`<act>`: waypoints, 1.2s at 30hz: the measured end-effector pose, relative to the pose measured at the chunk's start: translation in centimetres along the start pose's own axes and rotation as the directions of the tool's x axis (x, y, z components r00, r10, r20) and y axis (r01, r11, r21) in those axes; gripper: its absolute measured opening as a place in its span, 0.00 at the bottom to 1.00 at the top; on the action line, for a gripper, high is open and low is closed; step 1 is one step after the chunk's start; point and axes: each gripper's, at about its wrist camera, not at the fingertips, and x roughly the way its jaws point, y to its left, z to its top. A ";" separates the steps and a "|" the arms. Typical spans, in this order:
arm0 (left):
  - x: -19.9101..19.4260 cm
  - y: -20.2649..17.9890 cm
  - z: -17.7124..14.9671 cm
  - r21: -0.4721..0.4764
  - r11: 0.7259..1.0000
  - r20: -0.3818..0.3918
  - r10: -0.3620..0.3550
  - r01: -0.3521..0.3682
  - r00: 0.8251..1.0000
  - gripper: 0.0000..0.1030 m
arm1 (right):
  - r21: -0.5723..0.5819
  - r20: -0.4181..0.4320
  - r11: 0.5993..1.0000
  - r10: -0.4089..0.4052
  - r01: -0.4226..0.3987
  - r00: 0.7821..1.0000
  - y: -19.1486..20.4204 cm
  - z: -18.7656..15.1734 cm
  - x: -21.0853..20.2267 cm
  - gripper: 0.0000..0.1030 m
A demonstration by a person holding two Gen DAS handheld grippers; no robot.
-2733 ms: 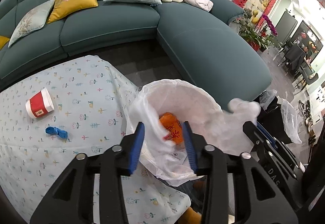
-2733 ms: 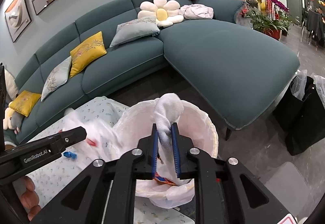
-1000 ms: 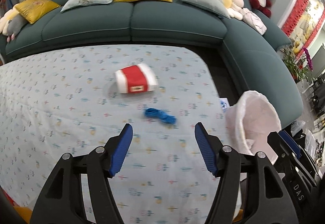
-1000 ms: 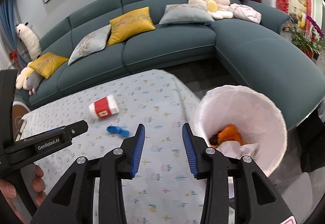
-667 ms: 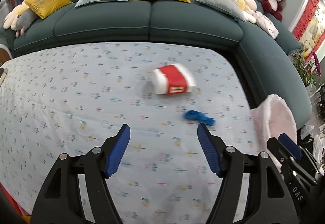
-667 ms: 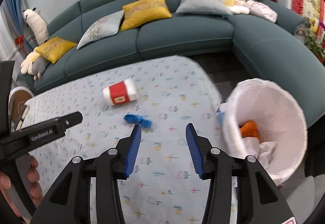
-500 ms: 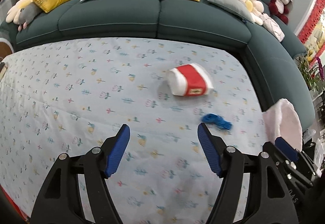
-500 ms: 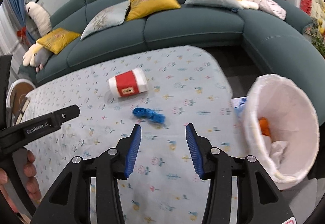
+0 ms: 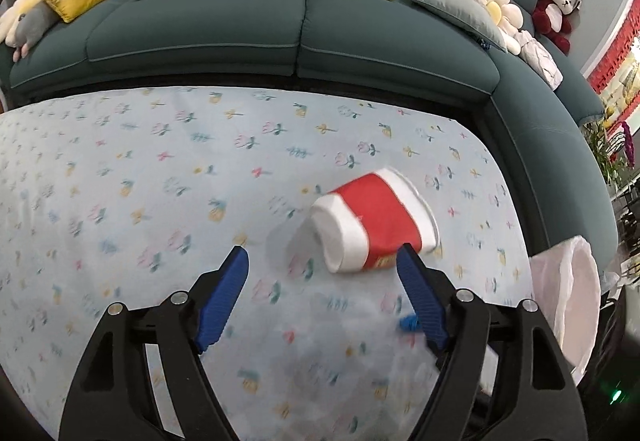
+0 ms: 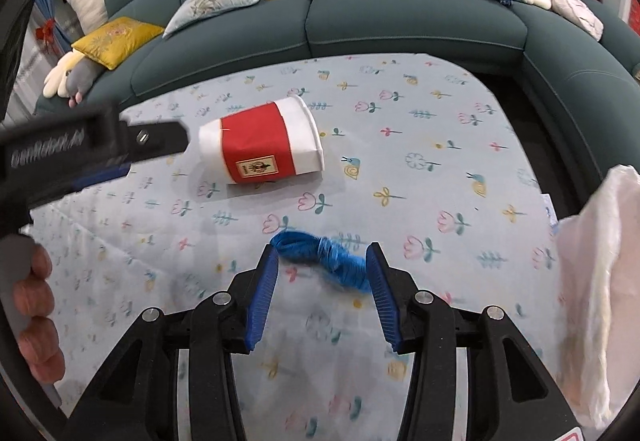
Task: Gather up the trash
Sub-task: 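Grasp the red-white paper cup with the left tool while the right tool grasps the blue strap, then carry the paper cup and blue strap to the wastebasket and open both tools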
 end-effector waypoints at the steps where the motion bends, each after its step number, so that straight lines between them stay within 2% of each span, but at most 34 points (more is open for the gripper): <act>1: 0.5 -0.2 0.3 0.000 1.000 -0.004 -0.001 0.001 1.000 0.67 | -0.004 -0.003 1.000 -0.001 0.001 1.000 0.0 0.1 0.4 0.44; 4: 2.1 -0.5 0.7 0.007 1.000 -0.025 -0.008 0.008 1.000 0.55 | -0.008 -0.005 1.000 0.012 -0.012 1.000 -0.3 0.5 1.4 0.44; 6: 2.9 -0.7 0.7 0.007 1.000 -0.039 -0.022 0.022 0.999 0.40 | -0.009 -0.001 1.000 0.024 -0.024 1.000 -0.5 0.6 1.7 0.44; 7: 3.1 -0.7 0.6 0.006 1.000 -0.045 -0.031 0.031 0.999 0.35 | -0.009 -0.003 0.999 0.033 -0.033 0.999 -0.6 0.7 1.8 0.44; 9: 3.2 -0.7 0.4 0.003 0.999 -0.033 -0.040 0.040 0.999 0.28 | -0.002 -0.010 0.998 0.056 -0.056 0.998 -0.8 0.6 1.9 0.38; 11: 2.8 -0.8 0.2 0.008 0.999 -0.021 -0.038 0.038 0.999 0.27 | -0.003 -0.026 0.998 0.069 -0.069 0.997 -0.8 0.1 2.0 0.31; 13: 2.6 -0.7 -0.1 0.011 0.999 -0.018 -0.038 0.038 0.999 0.25 | -0.022 -0.017 0.998 0.061 -0.061 0.998 -0.5 -0.6 1.6 0.28; 15: 2.1 -0.6 -0.4 0.011 0.999 -0.016 -0.037 0.037 0.999 0.20 | -0.032 -0.018 0.998 0.054 -0.055 0.998 -0.2 -1.1 1.4 0.18; 17: 1.6 -0.6 -0.7 0.013 0.999 -0.020 -0.038 0.039 0.999 0.18 | -0.018 -0.029 0.998 0.067 -0.067 0.997 -0.3 -1.6 1.1 0.15; 23: -0.6 -1.2 -1.7 0.029 0.999 -0.015 -0.022 0.022 1.000 0.12 | 0.006 -0.022 0.998 0.069 -0.069 0.997 -0.5 -2.4 -1.4 0.13; 29: -3.6 -2.0 -2.6 0.028 0.999 0.004 -0.024 0.023 1.000 0.10 | 0.028 0.041 0.998 0.058 -0.060 0.997 -1.2 -2.3 -6.1 0.13; 36: -8.3 -5.2 -3.8 0.056 0.997 0.045 -0.050 0.047 0.998 0.10 | 0.051 0.127 0.998 0.027 -0.034 0.992 -3.1 -2.5 -12.3 0.13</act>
